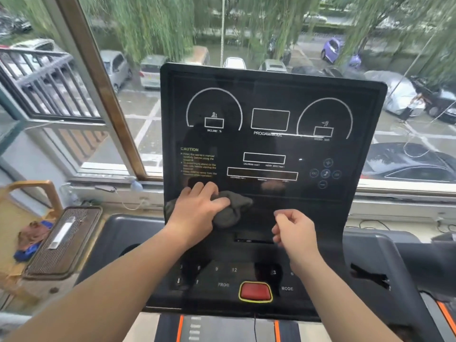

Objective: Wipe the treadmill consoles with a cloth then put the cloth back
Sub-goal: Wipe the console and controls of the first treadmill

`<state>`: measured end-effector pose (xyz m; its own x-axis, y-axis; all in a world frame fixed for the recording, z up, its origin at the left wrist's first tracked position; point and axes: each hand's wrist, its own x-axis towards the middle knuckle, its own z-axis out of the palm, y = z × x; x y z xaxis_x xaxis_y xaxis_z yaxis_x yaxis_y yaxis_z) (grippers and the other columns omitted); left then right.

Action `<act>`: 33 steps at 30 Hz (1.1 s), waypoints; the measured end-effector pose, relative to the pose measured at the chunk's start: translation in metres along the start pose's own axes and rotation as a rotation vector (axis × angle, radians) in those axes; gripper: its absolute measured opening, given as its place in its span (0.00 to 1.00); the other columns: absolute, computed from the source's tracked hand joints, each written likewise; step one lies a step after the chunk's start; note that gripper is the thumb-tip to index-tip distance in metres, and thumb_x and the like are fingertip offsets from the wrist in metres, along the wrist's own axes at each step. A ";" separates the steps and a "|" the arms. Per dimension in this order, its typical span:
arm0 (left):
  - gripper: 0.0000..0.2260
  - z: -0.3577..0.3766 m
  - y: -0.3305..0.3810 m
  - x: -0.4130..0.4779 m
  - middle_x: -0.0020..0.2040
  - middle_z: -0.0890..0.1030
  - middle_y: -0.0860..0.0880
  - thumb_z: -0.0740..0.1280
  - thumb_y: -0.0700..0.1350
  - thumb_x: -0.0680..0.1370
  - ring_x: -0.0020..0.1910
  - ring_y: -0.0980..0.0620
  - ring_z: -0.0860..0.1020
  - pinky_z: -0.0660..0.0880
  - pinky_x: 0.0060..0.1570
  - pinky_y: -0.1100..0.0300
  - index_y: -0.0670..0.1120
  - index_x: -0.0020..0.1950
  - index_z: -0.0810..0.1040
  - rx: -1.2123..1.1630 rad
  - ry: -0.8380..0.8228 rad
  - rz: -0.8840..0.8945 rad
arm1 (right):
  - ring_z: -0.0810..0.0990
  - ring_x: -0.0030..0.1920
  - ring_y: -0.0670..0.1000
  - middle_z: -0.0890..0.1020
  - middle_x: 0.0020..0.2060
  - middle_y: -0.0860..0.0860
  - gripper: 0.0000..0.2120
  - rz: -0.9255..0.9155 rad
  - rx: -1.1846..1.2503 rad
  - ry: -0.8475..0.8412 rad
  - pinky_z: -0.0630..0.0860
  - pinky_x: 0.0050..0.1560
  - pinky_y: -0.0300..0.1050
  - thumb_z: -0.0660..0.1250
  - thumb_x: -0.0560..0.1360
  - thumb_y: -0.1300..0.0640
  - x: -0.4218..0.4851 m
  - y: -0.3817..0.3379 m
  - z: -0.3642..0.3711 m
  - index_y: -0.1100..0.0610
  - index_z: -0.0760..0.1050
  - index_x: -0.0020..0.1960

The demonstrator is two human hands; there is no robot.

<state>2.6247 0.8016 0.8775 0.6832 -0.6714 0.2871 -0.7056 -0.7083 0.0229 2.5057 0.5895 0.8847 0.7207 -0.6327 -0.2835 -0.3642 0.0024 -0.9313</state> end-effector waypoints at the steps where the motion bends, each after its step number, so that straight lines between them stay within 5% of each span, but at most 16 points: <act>1: 0.26 -0.002 -0.008 -0.004 0.51 0.75 0.47 0.75 0.37 0.61 0.46 0.41 0.74 0.72 0.41 0.49 0.53 0.56 0.83 0.001 0.003 -0.004 | 0.77 0.33 0.51 0.81 0.35 0.54 0.09 0.005 -0.010 -0.007 0.73 0.32 0.41 0.62 0.82 0.62 -0.004 0.001 0.006 0.55 0.81 0.51; 8: 0.21 -0.011 -0.069 -0.049 0.52 0.76 0.48 0.74 0.45 0.65 0.46 0.40 0.80 0.78 0.37 0.51 0.53 0.58 0.82 -0.050 -0.110 -0.219 | 0.84 0.41 0.48 0.86 0.38 0.48 0.08 -0.154 -0.209 -0.184 0.79 0.43 0.41 0.66 0.81 0.57 -0.033 0.012 0.045 0.48 0.82 0.48; 13: 0.21 -0.009 -0.047 -0.058 0.55 0.73 0.52 0.73 0.45 0.69 0.46 0.44 0.78 0.72 0.41 0.54 0.53 0.61 0.77 -0.366 0.045 -0.488 | 0.79 0.50 0.35 0.83 0.49 0.41 0.07 -0.310 -0.379 -0.055 0.72 0.49 0.25 0.67 0.81 0.57 -0.046 0.025 0.031 0.46 0.81 0.54; 18: 0.27 0.029 -0.004 -0.071 0.57 0.67 0.51 0.71 0.44 0.73 0.51 0.42 0.77 0.78 0.41 0.47 0.54 0.69 0.66 -0.479 -0.052 -0.564 | 0.77 0.62 0.49 0.77 0.57 0.45 0.14 -0.315 -0.533 0.150 0.69 0.63 0.42 0.68 0.79 0.60 -0.048 0.046 -0.006 0.55 0.79 0.65; 24: 0.26 0.035 -0.015 -0.078 0.56 0.70 0.50 0.73 0.47 0.72 0.50 0.41 0.78 0.77 0.41 0.48 0.52 0.68 0.69 -0.444 -0.075 -0.573 | 0.62 0.81 0.53 0.69 0.79 0.53 0.27 -0.181 -0.862 0.019 0.59 0.79 0.50 0.65 0.81 0.55 -0.041 0.062 -0.022 0.58 0.68 0.79; 33: 0.20 0.029 0.009 -0.099 0.54 0.77 0.47 0.66 0.54 0.75 0.53 0.37 0.79 0.77 0.51 0.47 0.53 0.66 0.71 -0.360 -0.271 -0.786 | 0.66 0.79 0.56 0.69 0.79 0.55 0.29 -0.226 -1.006 -0.038 0.59 0.80 0.52 0.67 0.80 0.52 -0.039 0.079 -0.029 0.58 0.68 0.79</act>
<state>2.5560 0.8554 0.8212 0.9815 -0.0836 -0.1724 -0.0017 -0.9036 0.4285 2.4318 0.5914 0.8290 0.8454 -0.5130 -0.1487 -0.5305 -0.7738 -0.3461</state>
